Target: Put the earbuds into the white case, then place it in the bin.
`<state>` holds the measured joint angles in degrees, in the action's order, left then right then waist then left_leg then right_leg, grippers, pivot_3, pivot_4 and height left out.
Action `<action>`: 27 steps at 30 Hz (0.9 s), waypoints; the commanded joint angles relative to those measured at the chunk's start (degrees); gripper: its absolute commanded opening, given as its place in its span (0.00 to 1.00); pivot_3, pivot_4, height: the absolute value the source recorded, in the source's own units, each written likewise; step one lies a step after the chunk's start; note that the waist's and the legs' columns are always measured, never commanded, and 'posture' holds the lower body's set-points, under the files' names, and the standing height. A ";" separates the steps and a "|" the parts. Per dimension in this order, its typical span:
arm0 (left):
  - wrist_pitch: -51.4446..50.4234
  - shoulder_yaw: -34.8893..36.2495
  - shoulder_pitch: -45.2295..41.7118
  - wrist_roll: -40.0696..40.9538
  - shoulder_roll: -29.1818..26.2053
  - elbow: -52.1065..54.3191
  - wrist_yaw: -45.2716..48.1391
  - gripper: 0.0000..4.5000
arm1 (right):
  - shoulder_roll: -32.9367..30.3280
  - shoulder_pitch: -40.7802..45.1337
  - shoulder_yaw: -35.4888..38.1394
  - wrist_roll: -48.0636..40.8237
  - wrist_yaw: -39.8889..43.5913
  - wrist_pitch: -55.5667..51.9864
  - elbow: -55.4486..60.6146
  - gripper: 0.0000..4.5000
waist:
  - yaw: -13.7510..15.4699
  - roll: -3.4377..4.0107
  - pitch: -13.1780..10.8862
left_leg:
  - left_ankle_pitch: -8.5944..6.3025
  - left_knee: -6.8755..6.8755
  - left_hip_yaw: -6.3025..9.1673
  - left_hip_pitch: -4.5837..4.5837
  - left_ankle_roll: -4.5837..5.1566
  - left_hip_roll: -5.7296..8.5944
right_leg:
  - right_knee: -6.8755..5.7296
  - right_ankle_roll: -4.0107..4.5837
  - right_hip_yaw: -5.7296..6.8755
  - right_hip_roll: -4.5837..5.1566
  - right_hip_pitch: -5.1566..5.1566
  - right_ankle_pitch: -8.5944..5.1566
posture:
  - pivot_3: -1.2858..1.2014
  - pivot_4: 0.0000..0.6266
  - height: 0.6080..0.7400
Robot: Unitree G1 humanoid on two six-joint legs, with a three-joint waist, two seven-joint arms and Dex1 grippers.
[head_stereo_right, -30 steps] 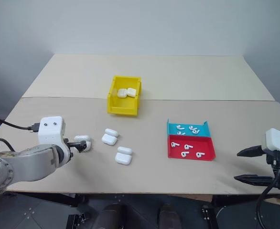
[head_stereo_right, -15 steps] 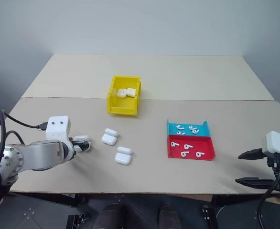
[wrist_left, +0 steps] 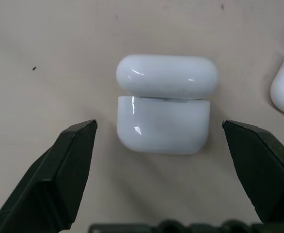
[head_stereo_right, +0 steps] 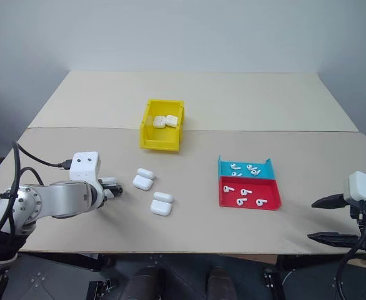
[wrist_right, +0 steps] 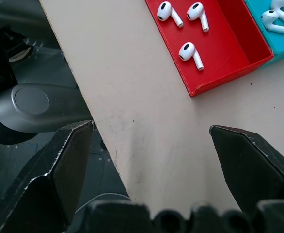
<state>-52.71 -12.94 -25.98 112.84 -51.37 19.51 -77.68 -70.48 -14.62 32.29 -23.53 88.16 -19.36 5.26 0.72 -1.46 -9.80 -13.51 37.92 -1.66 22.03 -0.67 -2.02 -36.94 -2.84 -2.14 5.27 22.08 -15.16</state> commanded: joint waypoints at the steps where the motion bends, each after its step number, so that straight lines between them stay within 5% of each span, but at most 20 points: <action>1: -0.52 -0.04 -0.86 0.16 -0.49 -0.01 -0.63 1.00 | 0.07 0.08 2.15 -0.42 -0.04 -0.75 0.89 0.99 | 0.00 0.00 0.00 | 0.00 0.00 0.00 0.00 0.00 0.00 | 0.00 0.00 0.00 0.00 0.00 0.00 | 0.52 0.24 1.00; 15: -0.76 -1.24 -0.58 -1.54 0.56 -2.86 0.81 1.00 | 0.37 -0.36 2.22 -0.52 -0.42 -0.98 1.21 0.99 | 0.03 0.00 0.00 | 0.01 0.00 0.00 0.02 -0.01 0.01 | 0.04 -0.03 0.00 0.00 0.00 0.02 | 0.52 0.24 1.00; 22: -2.83 -1.34 -0.49 -3.61 -0.11 -3.86 3.11 0.62 | 0.32 0.00 1.75 -0.56 -0.50 -0.69 0.97 1.00 | -0.10 0.00 0.00 | 0.01 0.00 0.00 0.01 -0.01 0.01 | 0.05 -0.04 -0.01 -0.01 0.00 0.03 | 0.52 0.24 1.00; 27: -2.95 -0.95 -0.20 -4.25 -0.23 -3.09 3.14 0.61 | 0.38 0.27 1.31 -0.59 -0.70 -0.61 0.99 1.00 | -0.09 0.00 0.00 | 0.02 0.00 0.00 0.00 -0.02 0.01 | 0.04 -0.05 -0.03 -0.01 0.00 0.04 | 0.52 0.24 1.00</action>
<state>-55.24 -14.34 -26.17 109.64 -50.60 16.22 -74.26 -70.34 -14.79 32.27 -23.57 87.42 -19.56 5.71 0.63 -1.46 -9.80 -13.49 37.92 -1.66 22.03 -0.69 -2.00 -36.89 -2.90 -2.17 5.26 22.09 -15.12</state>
